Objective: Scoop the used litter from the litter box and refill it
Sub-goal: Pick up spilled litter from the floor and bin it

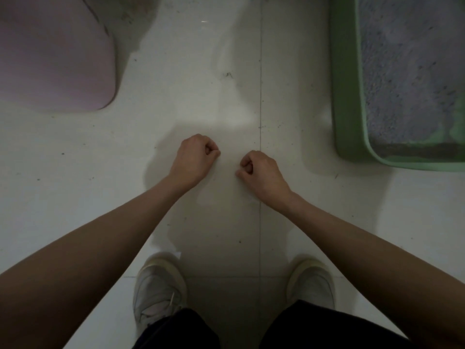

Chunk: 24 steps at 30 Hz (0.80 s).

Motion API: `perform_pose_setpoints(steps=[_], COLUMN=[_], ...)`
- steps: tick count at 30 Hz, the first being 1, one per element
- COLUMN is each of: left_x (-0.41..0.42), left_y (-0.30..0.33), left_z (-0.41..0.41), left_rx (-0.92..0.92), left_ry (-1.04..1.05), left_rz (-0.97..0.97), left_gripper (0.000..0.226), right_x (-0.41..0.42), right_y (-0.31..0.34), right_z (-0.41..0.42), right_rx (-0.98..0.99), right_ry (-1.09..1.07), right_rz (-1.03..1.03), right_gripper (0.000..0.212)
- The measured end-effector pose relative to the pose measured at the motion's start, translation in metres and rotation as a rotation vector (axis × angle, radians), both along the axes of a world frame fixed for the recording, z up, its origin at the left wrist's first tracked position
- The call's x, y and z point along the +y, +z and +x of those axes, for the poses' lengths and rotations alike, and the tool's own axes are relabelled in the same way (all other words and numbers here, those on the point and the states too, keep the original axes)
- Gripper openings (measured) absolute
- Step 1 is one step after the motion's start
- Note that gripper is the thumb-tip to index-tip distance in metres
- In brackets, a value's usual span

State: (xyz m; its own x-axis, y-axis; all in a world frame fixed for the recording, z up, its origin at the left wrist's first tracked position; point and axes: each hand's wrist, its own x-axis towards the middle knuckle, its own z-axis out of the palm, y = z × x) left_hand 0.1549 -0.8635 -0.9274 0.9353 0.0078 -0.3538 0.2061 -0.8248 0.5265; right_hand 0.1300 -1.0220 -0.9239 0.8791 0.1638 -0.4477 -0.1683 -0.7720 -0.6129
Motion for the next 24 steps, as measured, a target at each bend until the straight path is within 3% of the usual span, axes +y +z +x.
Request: perform_pose_setpoints(steps=[5,9,11,14,15,17,20,24], left_x=[0.0,0.004,0.009,0.01,0.01,0.007,-0.002,-0.018], left_y=[0.004,0.009,0.011,0.016,0.017,0.017,0.017,0.016], left_z=[0.006,0.0,-0.008,-0.021,-0.025,-0.03,-0.034,-0.037], left_rx=[0.069,0.136,0.16,0.209,0.23,0.273,0.333,0.257], left_ry=[-0.04,0.228,0.368,0.462,0.494,0.546,0.543,0.309], left_rz=[0.015,-0.181,-0.336,-0.517,-0.591,-0.708,-0.7,-0.44], left_gripper=[0.014,0.003,0.013,0.018,0.018,0.02,0.028,0.017], right_x=[0.004,0.003,-0.004,-0.032,-0.044,-0.065,-0.08,-0.087], right_y=[-0.003,-0.003,0.003,0.017,0.021,0.024,0.022,0.013], right_z=[-0.002,-0.001,0.002,0.003,0.002,-0.003,-0.016,-0.033], right_rx=[-0.041,-0.05,0.033,0.352,0.421,0.458,0.41,0.24], right_ry=[0.12,0.164,-0.101,-0.696,-0.821,-0.932,-0.981,-0.847], right_rz=[-0.099,-0.124,0.053,0.698,0.872,1.016,1.0,0.592], right_gripper=[0.017,0.02,0.018,0.011,0.015,0.02,0.027,0.023])
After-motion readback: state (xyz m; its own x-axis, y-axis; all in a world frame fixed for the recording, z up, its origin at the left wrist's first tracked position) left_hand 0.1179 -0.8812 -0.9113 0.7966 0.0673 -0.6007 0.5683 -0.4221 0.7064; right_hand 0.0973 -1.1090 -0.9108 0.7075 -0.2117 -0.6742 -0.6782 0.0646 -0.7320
